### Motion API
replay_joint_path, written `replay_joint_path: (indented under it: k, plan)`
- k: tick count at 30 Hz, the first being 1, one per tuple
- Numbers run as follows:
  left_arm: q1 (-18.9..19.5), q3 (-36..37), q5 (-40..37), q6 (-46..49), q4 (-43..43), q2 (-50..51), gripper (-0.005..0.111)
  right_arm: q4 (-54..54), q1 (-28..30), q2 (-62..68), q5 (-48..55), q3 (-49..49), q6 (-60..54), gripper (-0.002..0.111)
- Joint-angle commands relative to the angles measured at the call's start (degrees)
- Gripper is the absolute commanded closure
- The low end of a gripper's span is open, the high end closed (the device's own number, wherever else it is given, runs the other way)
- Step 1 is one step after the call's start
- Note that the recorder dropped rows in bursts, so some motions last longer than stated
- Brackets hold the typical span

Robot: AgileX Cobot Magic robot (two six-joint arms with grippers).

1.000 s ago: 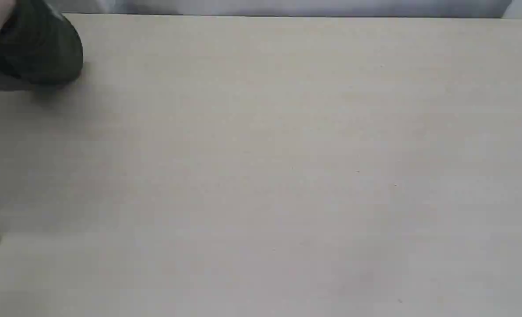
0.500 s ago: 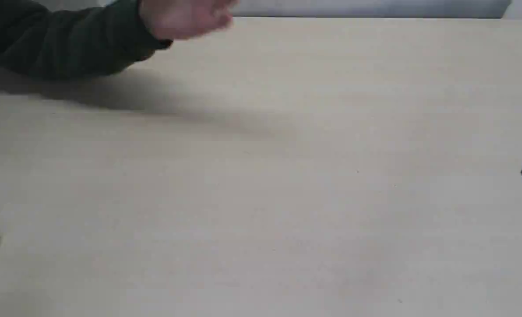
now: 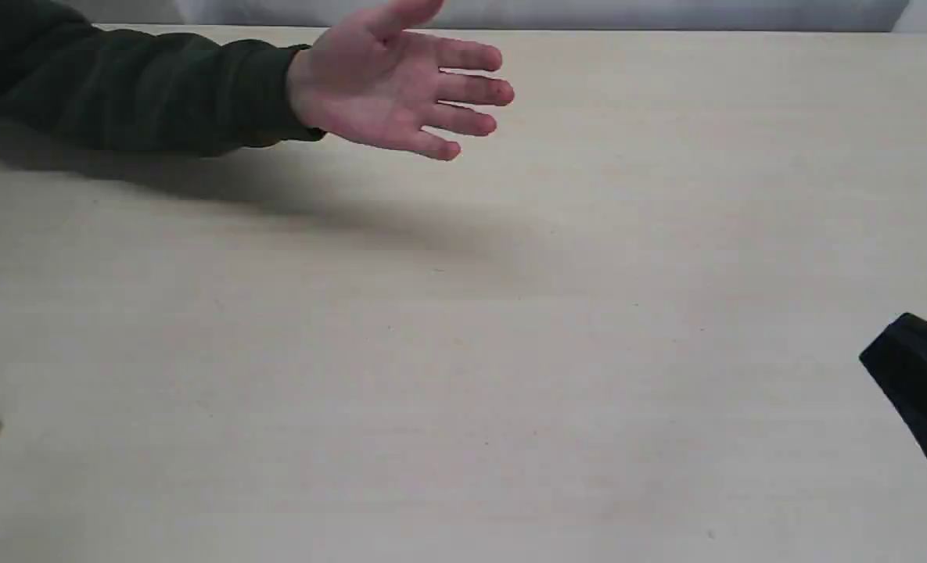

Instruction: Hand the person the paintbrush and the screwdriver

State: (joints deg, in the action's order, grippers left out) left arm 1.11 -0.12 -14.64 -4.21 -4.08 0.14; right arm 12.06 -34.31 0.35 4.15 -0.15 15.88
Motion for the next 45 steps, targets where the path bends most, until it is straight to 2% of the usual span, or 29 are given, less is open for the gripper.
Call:
replay_joint_path:
  k: [1, 23, 28, 35, 37, 45]
  plan:
    - [-0.5, 0.1, 0.4, -0.1, 0.0, -0.1, 0.107, -0.6, 0.2, -0.3, 1.9, 0.1, 0.3, 0.104]
    - [-0.5, 0.1, 0.3, -0.1, 0.2, -0.1, 0.107, -2.8, 0.2, -0.3, 2.0, 0.1, 0.3, 0.104]
    - [-0.5, 0.1, 0.3, -0.1, 0.2, -0.1, 0.107, 2.7, 0.8, -0.3, 3.8, 0.1, 0.0, 0.104]
    - [-0.5, 0.1, 0.3, -0.1, 0.2, -0.1, 0.107, 6.9, 11.7, -0.3, 11.1, 0.1, 0.0, 0.104]
    - [-0.5, 0.1, 0.3, -0.1, 0.2, -0.1, 0.107, 6.9, 16.4, -0.3, 11.3, 0.1, 0.0, 0.104]
    - [-0.5, 0.1, 0.4, -0.1, 0.1, -0.1, 0.107, 6.9, 29.0, -0.3, 10.9, 0.1, 0.0, 0.104]
